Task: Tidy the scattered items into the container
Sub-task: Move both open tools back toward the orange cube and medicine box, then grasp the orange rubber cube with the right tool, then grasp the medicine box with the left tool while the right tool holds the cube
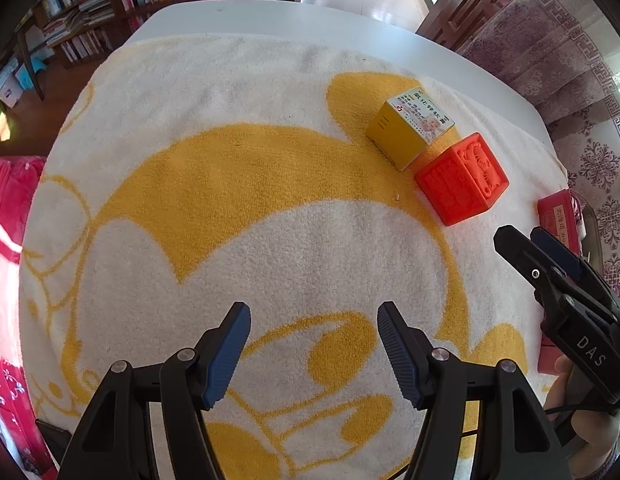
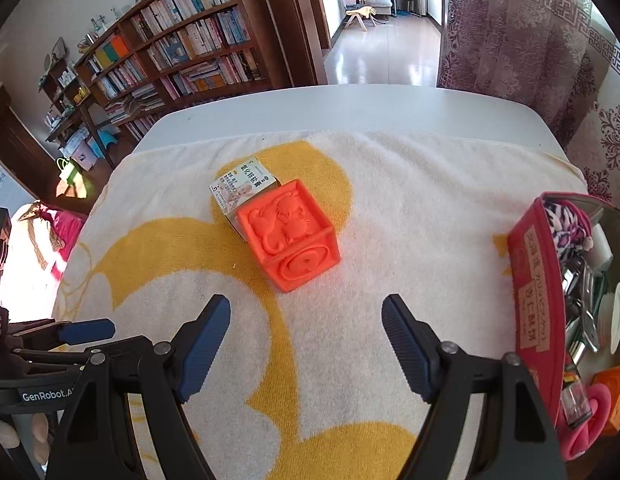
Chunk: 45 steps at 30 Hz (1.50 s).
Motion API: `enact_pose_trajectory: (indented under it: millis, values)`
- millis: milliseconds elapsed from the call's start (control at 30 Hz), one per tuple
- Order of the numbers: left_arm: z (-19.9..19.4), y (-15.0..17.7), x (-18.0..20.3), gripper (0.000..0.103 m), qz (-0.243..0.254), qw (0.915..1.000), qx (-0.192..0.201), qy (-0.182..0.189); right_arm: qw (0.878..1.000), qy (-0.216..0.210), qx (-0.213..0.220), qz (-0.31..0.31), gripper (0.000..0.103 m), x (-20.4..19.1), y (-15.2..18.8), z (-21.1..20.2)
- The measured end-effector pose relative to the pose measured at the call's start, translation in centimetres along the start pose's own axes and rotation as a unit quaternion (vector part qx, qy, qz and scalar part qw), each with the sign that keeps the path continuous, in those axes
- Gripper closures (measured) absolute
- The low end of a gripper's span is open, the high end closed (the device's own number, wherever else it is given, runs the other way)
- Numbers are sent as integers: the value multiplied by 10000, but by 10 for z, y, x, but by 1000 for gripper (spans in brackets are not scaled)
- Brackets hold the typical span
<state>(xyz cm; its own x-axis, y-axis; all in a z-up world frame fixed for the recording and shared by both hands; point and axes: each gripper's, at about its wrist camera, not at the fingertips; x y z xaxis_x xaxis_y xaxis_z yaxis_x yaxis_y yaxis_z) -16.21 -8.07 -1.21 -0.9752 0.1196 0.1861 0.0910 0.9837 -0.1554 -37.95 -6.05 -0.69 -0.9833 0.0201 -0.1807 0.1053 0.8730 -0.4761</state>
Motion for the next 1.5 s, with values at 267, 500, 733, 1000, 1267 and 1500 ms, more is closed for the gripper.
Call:
enact_pose_trajectory:
  millis: [267, 500, 733, 1000, 1267, 1500]
  values:
    - [9, -9, -12, 36, -134, 9999, -63, -50, 9992, 174, -119, -350, 22, -6, -26, 36]
    - [16, -25, -1, 36, 4, 10000, -77, -2, 9988, -46, -378, -296, 40, -2, -27, 49]
    - [20, -61, 24, 36, 487, 9986, 194, 115, 9995, -16, -311, 84, 42, 15, 0, 17]
    - [37, -102, 71, 36, 1295, 9901, 460, 276, 9988, 64, -351, 341, 42, 26, 50, -20]
    - [61, -113, 92, 36, 1736, 9834, 498, 164, 9980, 163, -421, 433, 43, 23, 88, -32]
    - [68, -109, 94, 52, 1833, 9819, 477, 31, 9981, 168, -395, 442, 44, 24, 84, -30]
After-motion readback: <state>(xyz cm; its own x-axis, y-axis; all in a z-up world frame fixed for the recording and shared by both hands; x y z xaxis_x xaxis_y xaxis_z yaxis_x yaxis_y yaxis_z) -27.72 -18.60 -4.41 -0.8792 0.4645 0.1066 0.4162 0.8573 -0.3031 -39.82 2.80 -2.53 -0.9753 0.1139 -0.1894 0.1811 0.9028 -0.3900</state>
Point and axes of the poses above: each gripper's, at about its wrist camera, not at the fingertips, and z roughly the way its jaws point, x to its right, y to its underside, and after that the axes turned 1 degree about x, right-handed
